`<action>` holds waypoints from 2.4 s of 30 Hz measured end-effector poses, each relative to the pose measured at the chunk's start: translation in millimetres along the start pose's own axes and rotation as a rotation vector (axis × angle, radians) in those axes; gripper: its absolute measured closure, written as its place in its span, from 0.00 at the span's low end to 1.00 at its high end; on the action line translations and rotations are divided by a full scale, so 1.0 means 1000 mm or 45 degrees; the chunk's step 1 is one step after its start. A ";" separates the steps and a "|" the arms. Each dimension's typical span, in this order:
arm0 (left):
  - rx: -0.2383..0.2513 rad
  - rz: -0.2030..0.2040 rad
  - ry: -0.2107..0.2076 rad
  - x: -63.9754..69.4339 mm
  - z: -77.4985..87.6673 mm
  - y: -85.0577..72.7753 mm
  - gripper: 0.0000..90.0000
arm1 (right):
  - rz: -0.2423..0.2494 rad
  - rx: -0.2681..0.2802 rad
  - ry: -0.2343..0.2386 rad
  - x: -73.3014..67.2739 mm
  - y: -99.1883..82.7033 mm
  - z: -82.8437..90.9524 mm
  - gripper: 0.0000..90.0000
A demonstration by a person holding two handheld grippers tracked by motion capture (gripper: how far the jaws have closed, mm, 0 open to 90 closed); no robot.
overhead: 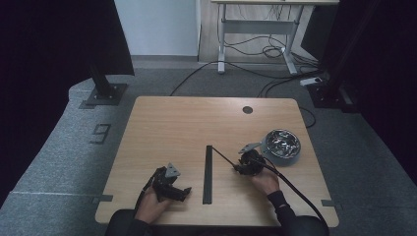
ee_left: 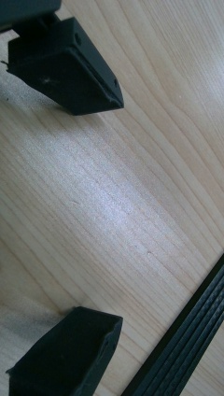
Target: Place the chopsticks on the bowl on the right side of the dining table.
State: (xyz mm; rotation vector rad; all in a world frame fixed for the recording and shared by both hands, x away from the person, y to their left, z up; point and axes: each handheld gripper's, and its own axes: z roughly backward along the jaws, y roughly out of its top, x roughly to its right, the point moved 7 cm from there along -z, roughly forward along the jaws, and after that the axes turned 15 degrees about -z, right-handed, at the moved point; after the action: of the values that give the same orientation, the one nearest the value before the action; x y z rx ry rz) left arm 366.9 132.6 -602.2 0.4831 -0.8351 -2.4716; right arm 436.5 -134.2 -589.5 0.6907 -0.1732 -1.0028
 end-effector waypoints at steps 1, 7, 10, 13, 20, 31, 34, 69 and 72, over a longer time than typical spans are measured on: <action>0.000 0.000 0.000 0.000 0.000 0.000 0.01 | 0.000 0.000 0.000 0.000 0.000 0.000 0.71; 0.000 0.000 0.000 0.000 0.000 0.000 0.01 | -0.001 -0.011 0.001 -0.002 -0.001 0.001 0.80; 0.000 0.000 0.000 0.000 0.000 0.000 0.01 | 0.000 -0.016 0.007 -0.004 -0.002 0.002 0.86; 0.000 0.000 0.000 0.000 0.000 0.000 0.01 | 0.001 -0.018 0.007 -0.005 -0.003 0.002 0.89; 0.000 0.000 0.000 0.000 0.000 0.000 0.01 | -0.013 -0.026 0.016 -0.006 -0.003 0.002 0.95; 0.000 -0.001 0.000 0.000 0.000 0.000 0.01 | -0.046 -0.016 0.009 -0.006 -0.004 0.002 0.95; 0.000 0.000 0.000 0.000 0.000 0.000 0.01 | -0.042 -0.022 0.007 -0.006 -0.004 0.004 0.95; 0.000 -0.001 0.000 0.000 0.000 0.000 0.01 | -0.029 0.041 -0.034 0.001 0.008 0.062 0.95; 0.000 -0.001 0.000 0.000 0.000 0.000 0.01 | -0.032 0.047 -0.038 0.003 0.009 0.067 0.95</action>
State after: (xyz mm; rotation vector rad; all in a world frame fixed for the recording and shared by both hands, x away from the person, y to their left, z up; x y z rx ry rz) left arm 366.9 132.7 -602.2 0.4832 -0.8349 -2.4724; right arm 415.0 -163.6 -533.0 0.7131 -0.2098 -1.0364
